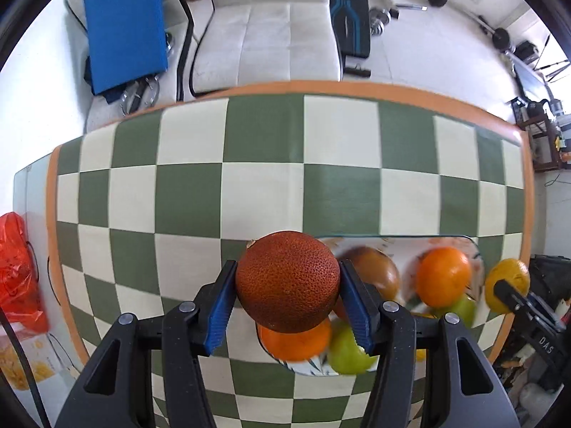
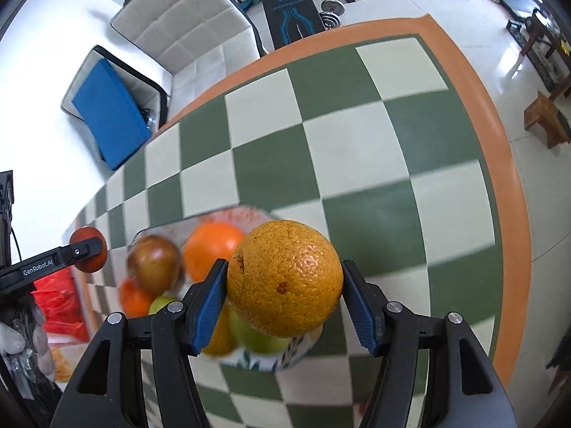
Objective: Organize fruits
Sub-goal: 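Lower both held fruits onto the white plate and open both tools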
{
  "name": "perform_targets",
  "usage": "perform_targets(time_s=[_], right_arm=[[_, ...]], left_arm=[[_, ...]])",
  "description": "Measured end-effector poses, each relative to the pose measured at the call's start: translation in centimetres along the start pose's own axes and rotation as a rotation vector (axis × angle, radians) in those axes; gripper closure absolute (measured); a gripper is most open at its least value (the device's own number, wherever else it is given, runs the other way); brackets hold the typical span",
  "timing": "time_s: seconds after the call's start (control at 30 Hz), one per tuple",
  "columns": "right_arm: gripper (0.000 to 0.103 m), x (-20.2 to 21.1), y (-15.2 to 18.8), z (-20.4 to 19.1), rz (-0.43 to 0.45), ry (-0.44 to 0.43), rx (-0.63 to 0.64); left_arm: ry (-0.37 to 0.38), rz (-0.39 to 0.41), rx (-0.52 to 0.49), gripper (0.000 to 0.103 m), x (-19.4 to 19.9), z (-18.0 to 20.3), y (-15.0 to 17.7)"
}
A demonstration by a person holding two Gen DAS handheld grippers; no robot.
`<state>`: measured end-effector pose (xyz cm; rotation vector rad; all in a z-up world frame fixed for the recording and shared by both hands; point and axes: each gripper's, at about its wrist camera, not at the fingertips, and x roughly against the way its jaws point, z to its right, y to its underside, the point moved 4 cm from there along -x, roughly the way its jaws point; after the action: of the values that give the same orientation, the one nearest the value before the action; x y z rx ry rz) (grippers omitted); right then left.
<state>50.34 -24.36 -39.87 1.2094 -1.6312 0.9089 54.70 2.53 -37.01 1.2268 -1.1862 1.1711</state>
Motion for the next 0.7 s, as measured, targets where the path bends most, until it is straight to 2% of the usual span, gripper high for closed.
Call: perform_targets(time_s=[0.13,0.3,0.43,0.57,0.6,0.7], right_arm=[[0.037,-1.4,-1.1,-0.4,-0.007,0.047,0.038],[0.037,-2.2,-0.6,-1.6,-0.02,0.062,0.095],[0.037,-2.9,-0.1,-1.9,-0.056,0.032,0.088],[0.037,-3.4,-0.2,-1.2,-0.096,-0.005,0.047],[0.036,-3.5,-0.3,-1.1,-0.101,-0.016,0.033],[0.024,-3.8,-0.3,-0.8,-0.113,-0.002,0.007]], left_arm=[[0.045,-0.09,0.027,0.049,-2.5,-0.6,-0.2],[0.074,-0.115,0.03,0.049,-3.5,-0.6,0.9],[0.123,-0.138,0.037,0.049,-3.6,-0.3,1.6],[0.114,-0.165,0.02,0.048,-4.6,0.3,1.7],[0.118,-0.177,0.023,0.048,-4.8,0.4,1.8],[0.119,-0.174,0.037,0.048,-4.9,0.3,1.6]])
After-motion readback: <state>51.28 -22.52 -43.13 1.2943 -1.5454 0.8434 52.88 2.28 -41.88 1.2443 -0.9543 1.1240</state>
